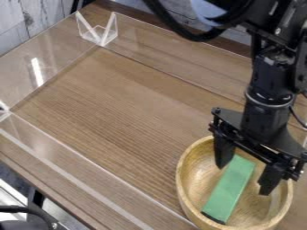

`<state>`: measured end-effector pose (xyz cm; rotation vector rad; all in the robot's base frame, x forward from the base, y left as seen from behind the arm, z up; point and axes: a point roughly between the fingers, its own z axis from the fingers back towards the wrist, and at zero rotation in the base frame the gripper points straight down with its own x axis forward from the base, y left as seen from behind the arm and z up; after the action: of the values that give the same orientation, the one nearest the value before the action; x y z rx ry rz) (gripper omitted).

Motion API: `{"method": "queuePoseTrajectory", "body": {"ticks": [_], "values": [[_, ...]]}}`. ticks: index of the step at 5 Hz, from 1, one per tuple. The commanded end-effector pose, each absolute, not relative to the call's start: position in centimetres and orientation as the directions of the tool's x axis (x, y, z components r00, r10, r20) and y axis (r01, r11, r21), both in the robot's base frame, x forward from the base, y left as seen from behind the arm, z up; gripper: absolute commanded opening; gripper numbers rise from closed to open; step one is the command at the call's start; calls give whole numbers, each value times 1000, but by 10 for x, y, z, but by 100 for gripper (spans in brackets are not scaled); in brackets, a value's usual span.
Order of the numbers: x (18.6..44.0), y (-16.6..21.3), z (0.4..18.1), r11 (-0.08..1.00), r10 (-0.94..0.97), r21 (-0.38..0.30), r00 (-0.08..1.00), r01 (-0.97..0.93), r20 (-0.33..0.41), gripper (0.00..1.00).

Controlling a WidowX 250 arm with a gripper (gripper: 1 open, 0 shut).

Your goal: Move green stick from inside the wooden bowl to the table next to it

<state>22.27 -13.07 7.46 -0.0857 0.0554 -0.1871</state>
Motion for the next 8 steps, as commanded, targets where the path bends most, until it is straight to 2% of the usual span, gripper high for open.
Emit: {"method": "queuePoseTrajectory", "body": {"ticks": [1,6,8], "values": [[229,-129,82,981,-170,-95,985,169,-7,100],[234,-129,79,987,-129,-92,991,130,18,100],[230,-128,64,989,-123,-80,992,122,-11,100]]}}
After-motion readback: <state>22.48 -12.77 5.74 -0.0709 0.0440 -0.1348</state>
